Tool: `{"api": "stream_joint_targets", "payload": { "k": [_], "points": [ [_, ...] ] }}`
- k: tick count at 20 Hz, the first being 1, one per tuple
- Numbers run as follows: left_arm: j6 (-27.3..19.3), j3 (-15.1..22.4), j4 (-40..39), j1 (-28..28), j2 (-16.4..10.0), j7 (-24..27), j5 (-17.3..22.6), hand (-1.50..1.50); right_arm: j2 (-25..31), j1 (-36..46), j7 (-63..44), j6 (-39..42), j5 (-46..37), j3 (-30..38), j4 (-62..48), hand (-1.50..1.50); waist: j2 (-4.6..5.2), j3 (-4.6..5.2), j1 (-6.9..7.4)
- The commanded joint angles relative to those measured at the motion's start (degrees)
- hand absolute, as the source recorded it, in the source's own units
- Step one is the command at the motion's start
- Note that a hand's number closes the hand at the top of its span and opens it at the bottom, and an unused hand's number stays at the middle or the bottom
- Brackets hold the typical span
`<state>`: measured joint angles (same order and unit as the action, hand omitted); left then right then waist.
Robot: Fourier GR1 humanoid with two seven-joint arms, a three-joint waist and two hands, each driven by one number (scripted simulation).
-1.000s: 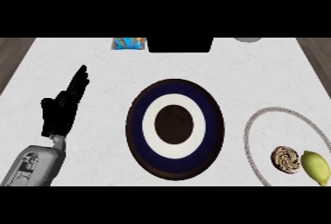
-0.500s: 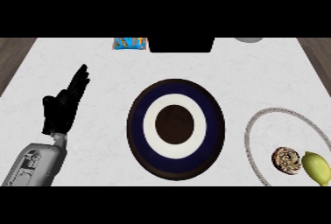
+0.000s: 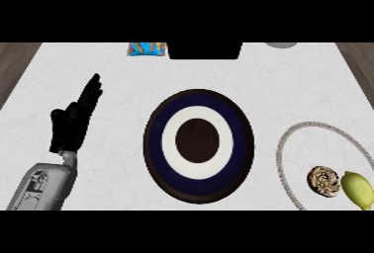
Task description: Pick the lemon from the placemat and place it in the plate
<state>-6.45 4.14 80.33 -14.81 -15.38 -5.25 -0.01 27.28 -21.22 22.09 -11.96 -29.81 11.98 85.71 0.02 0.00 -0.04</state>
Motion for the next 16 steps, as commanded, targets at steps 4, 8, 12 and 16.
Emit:
{"api": "stream_joint_targets", "payload": {
  "k": [4, 8, 12, 16],
  "points": [
    [3.16, -2.79, 1.49, 1.47, 0.51, 0.07, -0.82, 0.00, -0.34, 3.04, 4.13, 2.28, -1.63, 4.20, -7.14, -1.50, -0.04, 0.00, -0.14],
    [0.52, -2.06, 0.95, -0.02, 3.88, -0.58, -3.49, 0.00, -0.28, 8.02, 4.41, 3.25, -2.73, 5.18, -12.65, -1.50, -0.03, 0.00, -0.11],
    [1.80, -3.63, 0.59, -1.84, 2.93, -1.60, -3.49, 0.00, -4.46, 11.89, 6.13, -2.11, -7.53, 2.01, -17.02, 1.50, 0.00, -0.02, 0.00],
    [0.92, -1.20, 3.57, 0.42, 5.42, -3.21, -4.82, 0.00, -6.14, 10.54, 10.12, -7.67, -7.58, 4.56, -19.12, 1.50, -0.04, -0.03, -0.06]
  ]
}}
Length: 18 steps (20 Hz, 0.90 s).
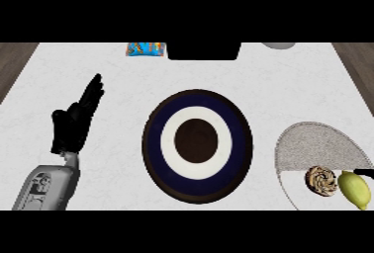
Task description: Pick the lemon from the placemat and place it in the plate
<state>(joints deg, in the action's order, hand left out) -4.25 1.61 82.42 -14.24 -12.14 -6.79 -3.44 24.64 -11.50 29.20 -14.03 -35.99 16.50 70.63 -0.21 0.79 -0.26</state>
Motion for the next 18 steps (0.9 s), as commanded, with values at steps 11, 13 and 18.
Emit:
{"api": "stream_joint_targets", "payload": {
  "k": [11, 13, 18],
  "points": [
    [2.68, -2.48, 0.53, -0.33, -1.22, 0.23, -0.22, 0.00, 0.80, 3.12, -7.23, 6.95, -4.46, -2.45, -0.39, 1.50, 0.25, -0.73, 0.65],
    [1.29, -0.36, 0.65, 1.10, 1.30, 1.34, -1.29, 0.00, 0.74, 2.54, -12.48, 12.54, -7.64, -6.62, -0.83, 1.50, 0.43, -0.63, 1.46],
    [1.99, -2.33, 2.60, 0.37, -0.48, -1.81, -0.66, 0.00, -2.48, 3.68, -19.42, 16.46, -5.97, -7.92, 11.37, 1.50, 0.04, -0.73, 0.31]
  ]
}}
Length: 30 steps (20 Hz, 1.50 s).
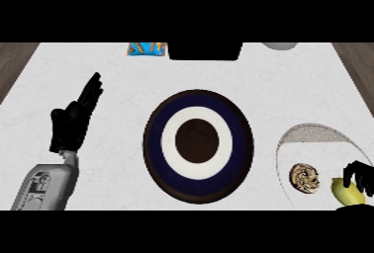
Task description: Pick the lemon from the placemat and place it in the plate
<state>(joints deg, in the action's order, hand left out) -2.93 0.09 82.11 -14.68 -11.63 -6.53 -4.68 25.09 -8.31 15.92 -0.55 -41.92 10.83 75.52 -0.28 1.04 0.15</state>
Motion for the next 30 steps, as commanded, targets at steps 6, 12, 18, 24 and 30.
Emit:
{"api": "stream_joint_targets", "payload": {
  "k": [6, 12, 18, 24, 30],
  "points": [
    [1.76, -2.48, -0.99, 0.23, -1.37, 0.83, 1.54, 0.00, -3.90, 2.55, -1.94, 1.58, 8.71, 2.51, 18.80, 1.50, 0.11, -0.99, -0.59],
    [1.95, -1.83, -0.34, 0.40, -0.49, 0.94, 1.07, 0.00, -6.97, 1.64, -5.59, 5.80, 11.20, -1.97, 33.75, 1.50, 0.11, -1.00, -0.47],
    [1.53, -2.52, -0.37, -1.74, -0.47, -1.03, 0.35, 0.00, -10.60, 9.12, -18.90, 12.99, 14.17, -7.34, 37.64, 1.50, 0.25, -1.01, -0.17],
    [-0.08, -1.18, -2.11, -3.23, 1.97, -1.24, -1.59, 0.00, -18.62, 19.92, -25.61, 9.82, 6.54, -17.07, 28.02, 1.50, 0.36, -1.03, 0.11],
    [1.19, -1.87, 0.24, -1.86, 1.04, -1.26, -1.12, 0.00, -23.71, 28.48, -29.43, 8.78, 0.94, -22.07, 18.45, 1.50, 0.27, -1.03, 0.24]
  ]
}}
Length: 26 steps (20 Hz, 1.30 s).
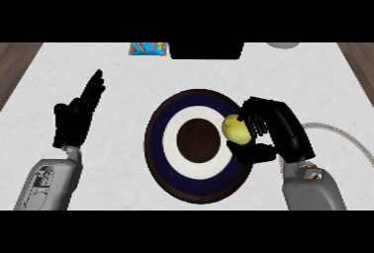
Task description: Pick the lemon from the placemat and place it in the plate
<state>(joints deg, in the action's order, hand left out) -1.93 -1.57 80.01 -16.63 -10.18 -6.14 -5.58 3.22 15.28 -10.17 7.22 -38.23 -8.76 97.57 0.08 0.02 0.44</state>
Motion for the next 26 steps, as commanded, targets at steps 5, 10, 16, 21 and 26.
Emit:
{"api": "stream_joint_targets", "payload": {
  "k": [5, 10, 16, 21, 26],
  "points": [
    [-0.01, 0.02, -4.27, -0.39, 0.61, 3.67, -1.19, 0.00, -3.16, 11.44, -7.00, -7.89, -11.68, -10.25, -19.95, 1.50, 0.27, 0.01, 0.47],
    [0.69, 0.14, -0.52, -0.18, 0.45, 0.44, -0.77, 0.00, -3.20, 12.91, -10.14, -16.32, 1.52, -15.22, -30.18, -1.50, 0.20, -0.05, 0.73],
    [2.84, -1.45, 2.37, 1.26, -1.14, -0.66, 0.92, 0.00, -3.22, 21.61, -2.62, -25.41, 14.18, -17.56, -45.63, -1.50, 0.23, -0.06, 1.19],
    [2.29, -0.70, 1.37, 0.98, -0.62, 0.58, -0.24, 0.00, -3.22, 17.46, 4.03, -29.06, 26.25, -15.85, -38.24, -1.50, 0.29, -0.11, 1.16],
    [0.15, -0.94, 0.85, 1.46, 0.47, 0.89, -1.28, 0.00, -2.41, 10.09, 5.69, -29.71, 30.06, -8.25, -28.02, -1.50, -0.20, -0.06, -1.17]
  ]
}}
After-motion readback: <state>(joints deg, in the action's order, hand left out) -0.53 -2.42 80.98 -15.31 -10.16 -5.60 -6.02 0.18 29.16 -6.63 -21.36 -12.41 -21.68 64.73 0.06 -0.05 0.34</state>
